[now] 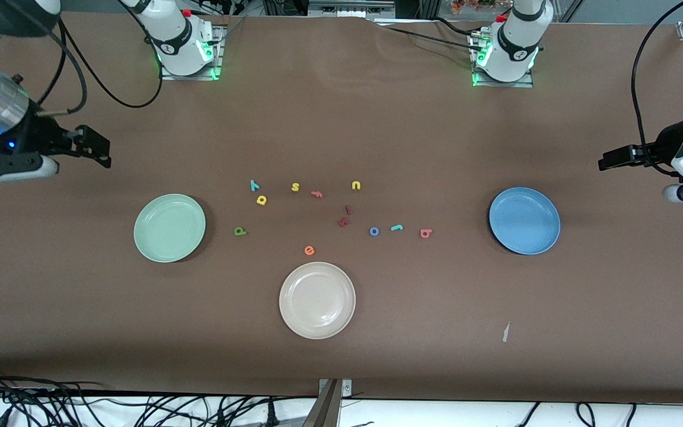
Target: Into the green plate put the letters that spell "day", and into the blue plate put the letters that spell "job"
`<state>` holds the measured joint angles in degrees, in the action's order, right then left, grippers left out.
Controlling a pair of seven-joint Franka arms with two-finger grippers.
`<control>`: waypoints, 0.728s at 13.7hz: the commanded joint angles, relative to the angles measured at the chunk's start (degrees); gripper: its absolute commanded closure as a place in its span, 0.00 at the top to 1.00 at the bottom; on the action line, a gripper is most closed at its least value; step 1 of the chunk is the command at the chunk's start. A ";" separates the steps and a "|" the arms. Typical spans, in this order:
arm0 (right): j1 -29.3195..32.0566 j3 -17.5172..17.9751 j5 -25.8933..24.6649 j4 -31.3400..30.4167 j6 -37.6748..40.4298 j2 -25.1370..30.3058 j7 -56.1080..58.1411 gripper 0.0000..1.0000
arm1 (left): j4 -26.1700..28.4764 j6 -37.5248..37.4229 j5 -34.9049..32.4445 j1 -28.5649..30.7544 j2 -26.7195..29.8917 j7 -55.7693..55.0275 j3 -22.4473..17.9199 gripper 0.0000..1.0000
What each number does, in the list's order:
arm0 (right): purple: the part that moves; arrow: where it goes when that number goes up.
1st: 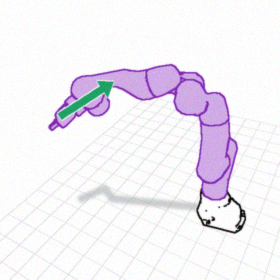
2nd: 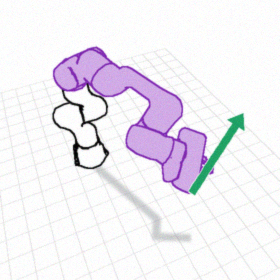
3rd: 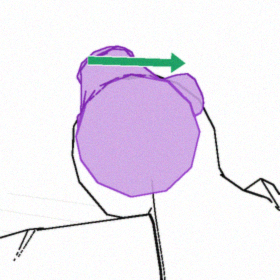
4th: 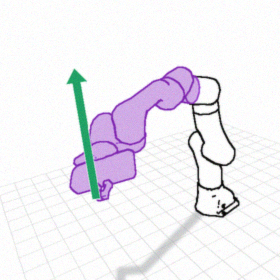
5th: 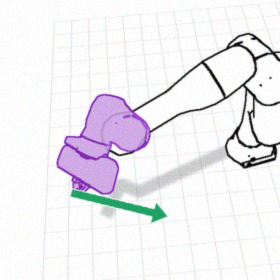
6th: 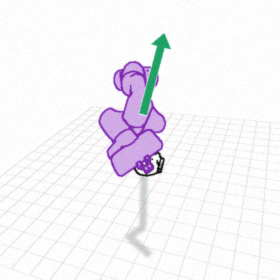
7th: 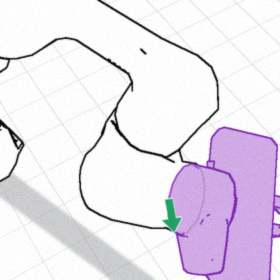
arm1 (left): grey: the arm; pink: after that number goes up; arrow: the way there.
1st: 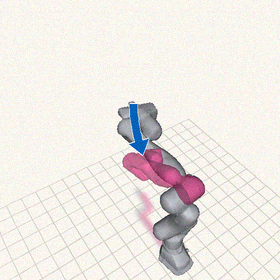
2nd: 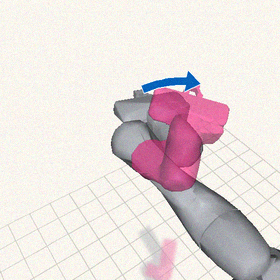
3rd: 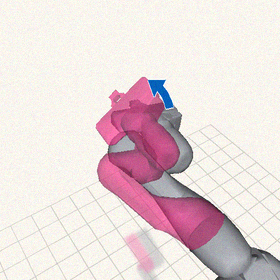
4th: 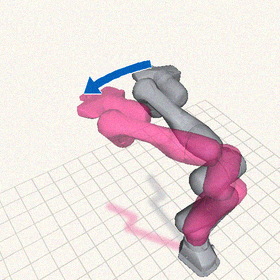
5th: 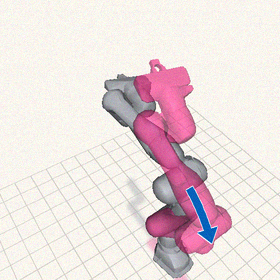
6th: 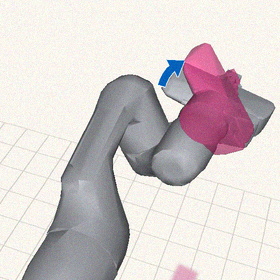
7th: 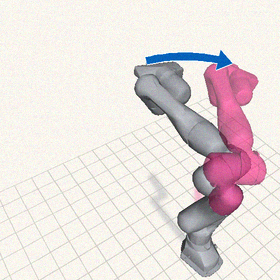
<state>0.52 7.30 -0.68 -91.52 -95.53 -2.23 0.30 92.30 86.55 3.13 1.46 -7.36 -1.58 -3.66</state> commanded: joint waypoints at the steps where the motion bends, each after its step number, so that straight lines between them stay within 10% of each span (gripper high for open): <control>1: 0.36 -1.93 0.51 -1.29 1.57 2.67 0.66 1.00 | -1.43 -0.68 -1.29 0.29 -0.55 0.35 0.23 1.00; 10: 0.36 -4.57 0.59 -1.47 4.03 4.43 1.28 1.00 | -1.34 -0.68 -1.29 0.29 -0.64 0.35 0.23 1.00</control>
<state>0.61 3.28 -0.68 -91.54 -92.50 0.19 0.45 92.29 86.55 3.13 1.48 -7.37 -1.58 -3.66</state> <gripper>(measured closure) 0.000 0.000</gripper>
